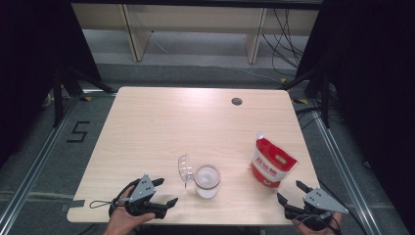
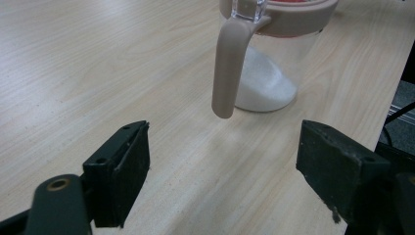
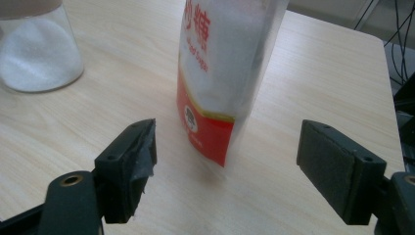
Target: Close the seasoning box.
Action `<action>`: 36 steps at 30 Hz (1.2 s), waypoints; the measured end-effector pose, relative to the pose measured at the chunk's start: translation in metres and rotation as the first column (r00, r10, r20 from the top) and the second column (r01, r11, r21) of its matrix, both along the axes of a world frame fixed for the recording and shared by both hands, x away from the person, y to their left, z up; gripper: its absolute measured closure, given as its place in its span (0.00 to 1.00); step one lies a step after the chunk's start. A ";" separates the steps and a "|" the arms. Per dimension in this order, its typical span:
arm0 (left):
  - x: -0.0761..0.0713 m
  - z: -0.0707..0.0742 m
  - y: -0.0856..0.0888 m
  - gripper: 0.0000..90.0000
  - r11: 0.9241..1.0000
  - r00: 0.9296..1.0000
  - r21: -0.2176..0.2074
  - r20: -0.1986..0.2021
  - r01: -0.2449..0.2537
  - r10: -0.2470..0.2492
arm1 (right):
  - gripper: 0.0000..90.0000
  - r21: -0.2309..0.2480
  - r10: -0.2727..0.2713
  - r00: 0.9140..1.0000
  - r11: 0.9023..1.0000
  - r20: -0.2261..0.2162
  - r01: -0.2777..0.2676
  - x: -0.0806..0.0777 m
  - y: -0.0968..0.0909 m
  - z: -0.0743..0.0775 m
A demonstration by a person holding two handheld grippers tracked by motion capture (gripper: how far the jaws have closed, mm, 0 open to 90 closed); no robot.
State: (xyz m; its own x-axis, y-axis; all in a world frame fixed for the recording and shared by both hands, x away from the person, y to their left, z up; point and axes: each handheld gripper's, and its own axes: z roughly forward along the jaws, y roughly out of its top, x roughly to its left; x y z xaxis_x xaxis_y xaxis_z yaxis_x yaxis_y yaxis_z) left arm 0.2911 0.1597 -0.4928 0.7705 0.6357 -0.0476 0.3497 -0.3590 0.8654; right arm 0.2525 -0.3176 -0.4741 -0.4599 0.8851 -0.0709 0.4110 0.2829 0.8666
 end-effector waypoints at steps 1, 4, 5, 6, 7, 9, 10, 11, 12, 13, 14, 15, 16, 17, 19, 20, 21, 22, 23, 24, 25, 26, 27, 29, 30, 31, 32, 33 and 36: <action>-0.001 0.000 0.000 0.27 1.000 1.000 -0.010 -0.001 0.002 -0.002 | 0.27 -0.029 0.010 0.999 1.000 0.030 -0.009 0.002 -0.001 0.000; -0.001 0.003 0.001 0.33 1.000 1.000 -0.004 0.006 0.014 -0.014 | 0.27 -0.028 0.008 0.999 1.000 0.040 -0.007 0.003 -0.001 0.001; -0.001 0.005 0.003 0.42 1.000 1.000 0.008 0.020 0.019 -0.019 | 0.27 -0.037 0.022 0.999 0.999 0.043 -0.020 0.005 -0.003 0.000; -0.001 0.005 0.003 0.48 1.000 1.000 0.008 0.020 0.019 -0.019 | 0.27 -0.037 0.022 0.999 0.999 0.043 -0.020 0.005 -0.003 0.000; -0.001 0.006 0.004 0.48 0.999 0.999 0.011 0.035 0.032 -0.032 | 0.27 -0.041 0.024 0.999 0.999 0.046 -0.022 0.005 -0.003 -0.001; -0.002 0.009 0.006 0.67 1.000 0.999 -0.019 0.030 0.018 -0.017 | 0.27 -0.022 0.007 1.000 1.000 0.019 -0.007 0.003 0.000 -0.001; -0.002 0.009 0.006 0.73 1.000 0.999 -0.019 0.030 0.018 -0.017 | 0.27 -0.022 0.007 1.000 1.000 0.019 -0.007 0.003 0.000 -0.001; -0.002 0.011 0.007 0.73 1.000 0.999 0.001 0.047 0.023 -0.023 | 0.27 -0.028 0.018 1.000 0.999 0.024 -0.018 0.004 0.000 -0.001; -0.003 0.011 0.007 0.79 1.000 0.999 -0.018 0.045 0.016 -0.015 | 0.27 -0.035 0.028 0.999 0.999 0.033 -0.027 0.004 0.000 0.000; -0.003 0.012 0.007 0.89 0.999 0.999 -0.029 0.047 0.016 -0.015 | 0.27 -0.046 0.029 0.999 0.999 0.037 -0.028 0.004 0.000 0.000; -0.002 0.014 0.007 0.89 0.999 0.998 -0.026 0.058 0.024 -0.023 | 0.27 -0.046 0.029 0.999 0.999 0.037 -0.028 0.004 0.000 0.000; -0.001 0.016 0.007 0.97 0.999 0.998 -0.014 0.061 0.028 -0.027 | 0.27 -0.045 0.032 0.999 0.999 0.035 -0.030 0.004 0.000 0.000; -0.002 0.018 0.006 0.97 1.000 0.998 -0.010 0.058 0.018 -0.018 | 0.27 -0.045 0.032 0.999 0.999 0.035 -0.030 0.004 0.000 0.000; -0.002 0.018 0.004 0.99 1.000 0.999 -0.018 0.047 0.012 -0.011 | 0.27 -0.045 0.037 0.999 0.998 0.035 -0.036 0.005 0.000 0.000; -0.002 0.019 0.001 0.99 1.000 0.998 -0.012 0.054 0.015 -0.015 | 0.27 -0.044 0.037 0.999 0.998 0.037 -0.036 0.005 0.000 0.000; -0.001 0.020 0.000 0.99 1.000 0.998 -0.003 0.057 0.030 -0.030 | 0.27 -0.045 0.038 0.999 0.998 0.038 -0.036 0.004 0.000 0.000; 0.000 0.022 -0.002 0.99 1.000 0.998 0.009 0.059 0.023 -0.023 | 0.27 -0.046 0.038 0.999 0.998 0.038 -0.037 0.004 0.001 0.000; 0.000 0.022 -0.002 1.00 1.000 0.998 0.009 0.059 0.023 -0.023 | 0.27 -0.046 0.038 0.999 0.998 0.038 -0.037 0.004 0.001 0.000; 0.001 0.023 -0.003 1.00 0.999 0.997 -0.003 0.063 0.039 -0.039 | 0.27 -0.047 0.040 0.999 0.998 0.037 -0.038 0.004 0.001 0.000; 0.001 0.024 -0.004 1.00 1.000 0.998 -0.003 0.052 0.028 -0.028 | 0.27 -0.048 0.042 0.998 0.998 0.036 -0.040 0.004 0.001 0.000; 0.001 0.027 -0.006 0.99 0.999 0.997 0.000 0.058 0.043 -0.043 | 0.27 -0.051 0.042 0.998 0.998 0.040 -0.040 0.005 0.001 0.000; 0.001 0.027 -0.006 1.00 0.999 0.997 0.000 0.058 0.043 -0.043 | 0.27 -0.051 0.042 0.998 0.998 0.040 -0.040 0.005 0.001 0.000; 0.002 0.030 -0.007 0.99 0.999 0.996 -0.004 0.072 0.053 -0.052 | 0.27 -0.035 0.032 0.999 0.999 0.029 -0.031 0.004 0.002 -0.001; 0.003 0.033 -0.008 1.00 0.999 0.996 0.002 0.078 0.051 -0.051 | 0.27 -0.032 0.039 0.999 0.999 0.037 -0.038 0.005 0.002 -0.001; 0.003 0.033 -0.008 0.99 0.999 0.996 0.002 0.078 0.051 -0.051 | 0.27 -0.032 0.039 0.999 0.999 0.037 -0.038 0.005 0.002 -0.001; 0.004 0.034 -0.008 0.99 0.999 0.996 0.005 0.075 0.054 -0.054 | 0.27 -0.034 0.037 0.999 0.999 0.037 -0.035 0.005 0.002 -0.001; 0.003 0.035 -0.010 0.99 0.999 0.996 -0.013 0.069 0.049 -0.048 | 0.27 -0.039 0.035 0.999 0.999 0.034 -0.034 0.005 0.001 -0.001; 0.004 0.036 -0.011 1.00 0.999 0.996 -0.006 0.074 0.054 -0.053 | 0.27 -0.044 0.035 0.999 0.998 0.035 -0.033 0.005 0.001 -0.001; 0.005 0.038 -0.014 0.99 0.998 0.994 0.001 0.084 0.068 -0.068 | 0.27 -0.040 0.034 0.999 0.999 0.036 -0.033 0.005 0.001 -0.001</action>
State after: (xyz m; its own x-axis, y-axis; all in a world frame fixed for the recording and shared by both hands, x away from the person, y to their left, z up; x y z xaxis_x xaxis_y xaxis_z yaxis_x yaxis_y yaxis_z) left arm 0.2957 0.1455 -0.4543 0.8133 0.5815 0.0176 0.2509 -0.3779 0.8912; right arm 0.2571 -0.3166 -0.4750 -0.4855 0.8655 -0.1231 0.3691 0.3306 0.8686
